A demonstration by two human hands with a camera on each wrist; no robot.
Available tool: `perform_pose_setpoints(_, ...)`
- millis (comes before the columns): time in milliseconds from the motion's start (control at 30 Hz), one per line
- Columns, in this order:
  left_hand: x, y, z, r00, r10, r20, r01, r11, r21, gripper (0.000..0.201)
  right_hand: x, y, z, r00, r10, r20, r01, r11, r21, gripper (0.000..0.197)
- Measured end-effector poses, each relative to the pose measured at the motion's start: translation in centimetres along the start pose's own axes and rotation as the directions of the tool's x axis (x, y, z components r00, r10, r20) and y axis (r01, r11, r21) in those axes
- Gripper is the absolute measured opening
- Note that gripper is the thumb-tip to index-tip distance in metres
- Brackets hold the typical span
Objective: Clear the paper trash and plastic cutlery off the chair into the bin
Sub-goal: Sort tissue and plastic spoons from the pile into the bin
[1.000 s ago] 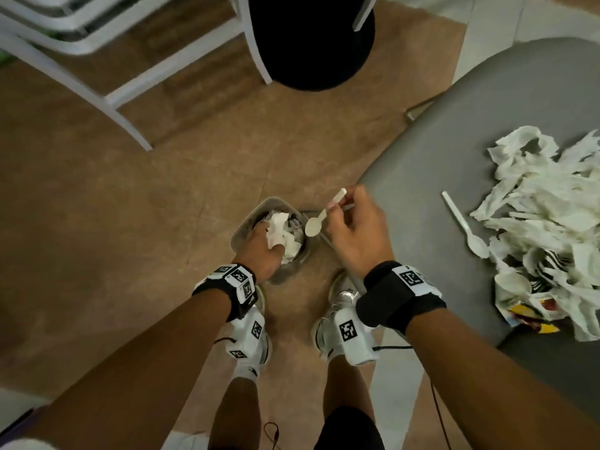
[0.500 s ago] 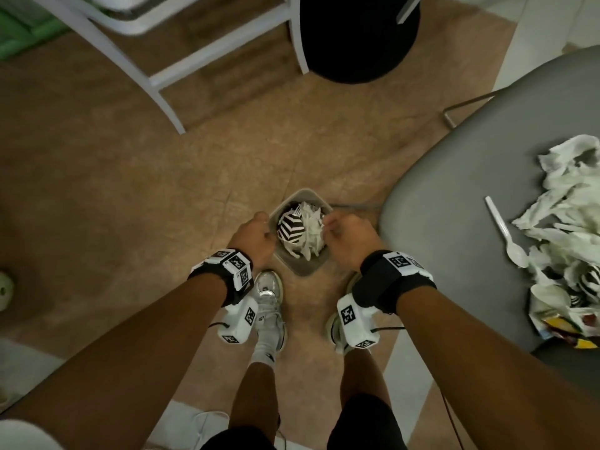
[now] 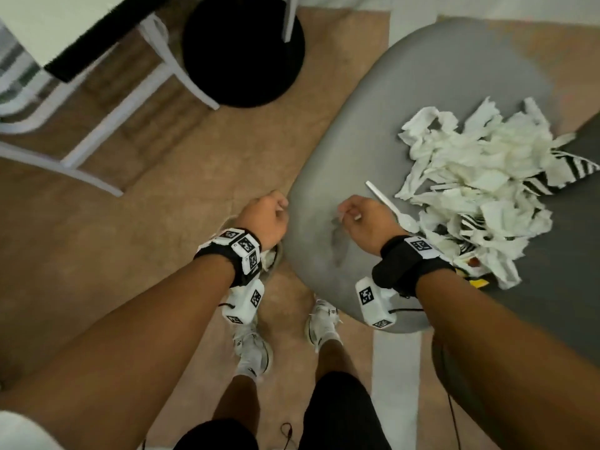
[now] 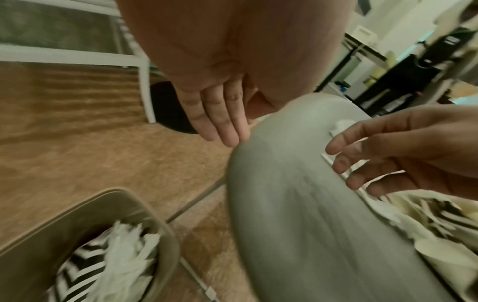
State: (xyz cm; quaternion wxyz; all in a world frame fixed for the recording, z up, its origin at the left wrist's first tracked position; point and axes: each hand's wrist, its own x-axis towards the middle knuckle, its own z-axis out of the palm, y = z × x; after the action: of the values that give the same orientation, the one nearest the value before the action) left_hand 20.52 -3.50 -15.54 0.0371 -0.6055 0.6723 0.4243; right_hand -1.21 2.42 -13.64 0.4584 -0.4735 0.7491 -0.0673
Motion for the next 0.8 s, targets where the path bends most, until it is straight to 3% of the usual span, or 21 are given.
perform_pose_setpoints(200, 2.9, 10.7, 6.8, 0.94, 0.296, 0.169, -0.331, 0.912, 0.243, 0.035, -0.9, 9.1, -7.1, 0.988, 0.087, -0.126, -0.098, 0.992, -0.085, 0.017)
perform_pose_setpoints(333, 4.2, 15.1, 10.6, 0.88, 0.413, 0.233, -0.472, 0.813, 0.341, 0.046, -0.7, 12.3, -10.0, 0.962, 0.047, -0.269, -0.097, 0.979, -0.178, 0.025)
perform_pose_setpoints(467, 5.2, 16.6, 12.7, 0.839, 0.42, 0.345, -0.539, 0.722, 0.434, 0.061, -0.6, 13.6, -11.5, 0.895, 0.021, -0.445, -0.18, 0.931, -0.316, 0.036)
perform_pose_setpoints(633, 5.8, 17.3, 13.0, 0.848, 0.389, 0.359, -0.529, 0.589, 0.612, 0.049, 0.0, 14.9, -12.5, 0.941, 0.118, -0.316, -0.242, 0.89, -0.386, 0.06)
perform_pose_setpoints(800, 6.0, 16.3, 12.6, 0.851, 0.33, 0.407, -0.523, 0.594, 0.611, 0.042, 0.8, 15.3, -12.5, 0.948, 0.011, -0.318, -0.193, 0.815, -0.547, 0.031)
